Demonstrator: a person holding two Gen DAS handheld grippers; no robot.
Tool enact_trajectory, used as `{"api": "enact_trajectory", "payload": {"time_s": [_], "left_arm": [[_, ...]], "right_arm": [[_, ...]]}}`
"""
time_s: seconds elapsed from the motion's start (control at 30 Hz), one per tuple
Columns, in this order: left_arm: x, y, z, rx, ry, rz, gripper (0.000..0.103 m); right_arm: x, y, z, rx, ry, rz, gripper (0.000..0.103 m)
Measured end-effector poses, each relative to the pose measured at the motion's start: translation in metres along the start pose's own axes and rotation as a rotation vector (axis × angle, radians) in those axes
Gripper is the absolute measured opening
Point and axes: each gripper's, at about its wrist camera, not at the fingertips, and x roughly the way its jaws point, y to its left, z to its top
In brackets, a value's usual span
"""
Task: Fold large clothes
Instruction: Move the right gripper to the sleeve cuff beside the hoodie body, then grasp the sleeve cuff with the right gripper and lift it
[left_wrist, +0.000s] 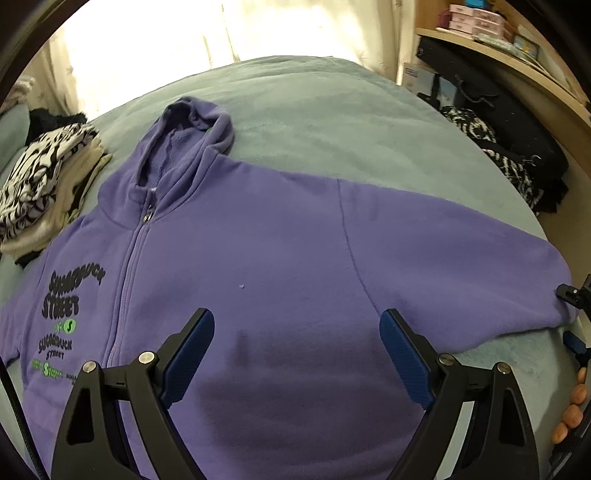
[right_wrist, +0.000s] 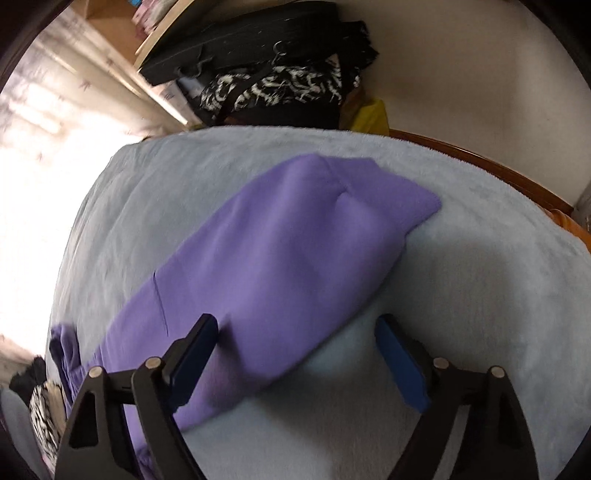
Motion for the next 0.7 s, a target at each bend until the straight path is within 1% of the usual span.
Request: {"api": "enact_trajectory", "payload": {"time_s": [0.03,0.1,0.13,0.17,0.2,0.23,0.27,0.33,0.4,0.47,0.53,0.6,0.67,0.7], "left_arm": [[0.001,0.001,0.0,-0.006,0.006,-0.012,0.086],[0.001,0.001,0.001,-0.003,0.015,-0.031,0.078],[0.001,0.0,0.001,0.0,0.017,-0.036,0.077],[0.0,0.001,0.001,0.006,0.016,-0.039,0.077],[-0.002,0.001,0.001,0.008,0.009,-0.038,0.077],[-0.005,0.002,0.001,0.008,0.002,-0.038,0.077],[-0.007,0.004,0.0,0.008,-0.002,-0.036,0.077],[-0.012,0.006,0.0,0.006,-0.007,-0.03,0.077],[-0.018,0.012,0.0,-0.002,-0.012,-0.027,0.077],[-0.025,0.019,0.0,-0.011,-0.017,-0.023,0.077],[-0.031,0.026,0.0,-0.021,-0.025,-0.018,0.077],[-0.04,0.035,-0.002,-0.032,-0.039,-0.014,0.077],[-0.049,0.046,-0.004,-0.038,-0.057,-0.011,0.077],[-0.053,0.051,-0.005,-0.042,-0.065,-0.009,0.077]], "right_arm": [[0.002,0.0,0.004,0.013,-0.004,-0.01,0.082],[0.006,-0.001,0.011,0.035,-0.015,-0.022,0.078],[0.007,-0.001,0.014,0.046,-0.025,-0.028,0.074],[0.008,-0.002,0.016,0.053,-0.035,-0.034,0.066],[0.008,-0.001,0.019,0.054,-0.041,-0.042,0.062],[0.008,-0.001,0.02,0.051,-0.046,-0.046,0.053],[0.007,0.002,0.021,0.044,-0.053,-0.043,0.038],[0.003,0.009,0.022,0.024,-0.063,-0.023,0.022],[-0.014,0.024,0.019,-0.024,-0.115,-0.024,0.021],[-0.039,0.047,0.012,-0.097,-0.187,0.015,0.02],[-0.062,0.072,0.002,-0.171,-0.226,0.079,0.02],[-0.088,0.1,-0.013,-0.259,-0.255,0.161,0.02],[-0.107,0.125,-0.03,-0.339,-0.269,0.227,0.02],[-0.12,0.144,-0.045,-0.404,-0.272,0.271,0.02]]}}
